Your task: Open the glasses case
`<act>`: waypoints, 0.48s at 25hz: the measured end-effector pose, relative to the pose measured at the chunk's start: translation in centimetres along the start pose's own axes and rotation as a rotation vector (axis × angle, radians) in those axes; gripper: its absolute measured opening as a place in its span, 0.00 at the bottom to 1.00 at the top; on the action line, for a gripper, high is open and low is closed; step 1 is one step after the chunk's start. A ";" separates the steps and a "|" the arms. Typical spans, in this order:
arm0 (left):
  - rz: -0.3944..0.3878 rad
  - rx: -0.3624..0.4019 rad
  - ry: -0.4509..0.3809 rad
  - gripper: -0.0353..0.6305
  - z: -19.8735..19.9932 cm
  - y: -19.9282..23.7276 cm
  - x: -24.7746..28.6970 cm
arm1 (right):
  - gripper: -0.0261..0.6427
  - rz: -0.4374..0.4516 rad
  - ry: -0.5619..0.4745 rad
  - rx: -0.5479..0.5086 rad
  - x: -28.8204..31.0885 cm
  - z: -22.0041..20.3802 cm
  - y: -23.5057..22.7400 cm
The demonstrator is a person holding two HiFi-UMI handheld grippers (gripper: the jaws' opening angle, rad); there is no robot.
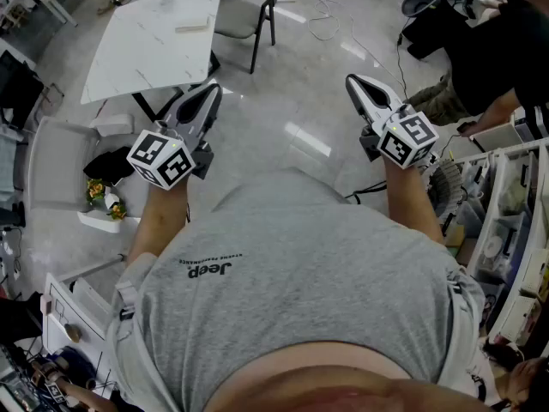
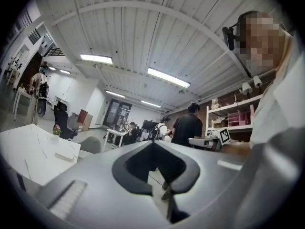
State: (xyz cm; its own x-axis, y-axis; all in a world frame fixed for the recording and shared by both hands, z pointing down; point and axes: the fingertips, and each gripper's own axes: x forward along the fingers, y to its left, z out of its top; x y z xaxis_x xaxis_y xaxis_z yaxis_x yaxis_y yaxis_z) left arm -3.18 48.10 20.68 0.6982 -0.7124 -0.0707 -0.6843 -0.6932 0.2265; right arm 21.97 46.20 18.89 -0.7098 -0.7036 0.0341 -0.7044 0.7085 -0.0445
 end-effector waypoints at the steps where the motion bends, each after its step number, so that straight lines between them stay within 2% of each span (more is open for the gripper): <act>1: -0.001 0.000 0.001 0.07 -0.1 0.0 0.0 | 0.04 0.001 0.001 0.000 0.0 -0.1 0.0; 12: 0.001 0.005 -0.008 0.07 -0.1 -0.4 0.2 | 0.04 0.008 -0.007 0.007 -0.2 -0.1 -0.4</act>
State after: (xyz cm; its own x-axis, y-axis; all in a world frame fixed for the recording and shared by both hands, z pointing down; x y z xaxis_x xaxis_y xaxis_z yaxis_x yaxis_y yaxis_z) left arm -2.75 48.20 20.64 0.6961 -0.7137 -0.0780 -0.6859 -0.6932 0.2213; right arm 22.37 46.05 18.98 -0.7151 -0.6985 0.0267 -0.6988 0.7134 -0.0517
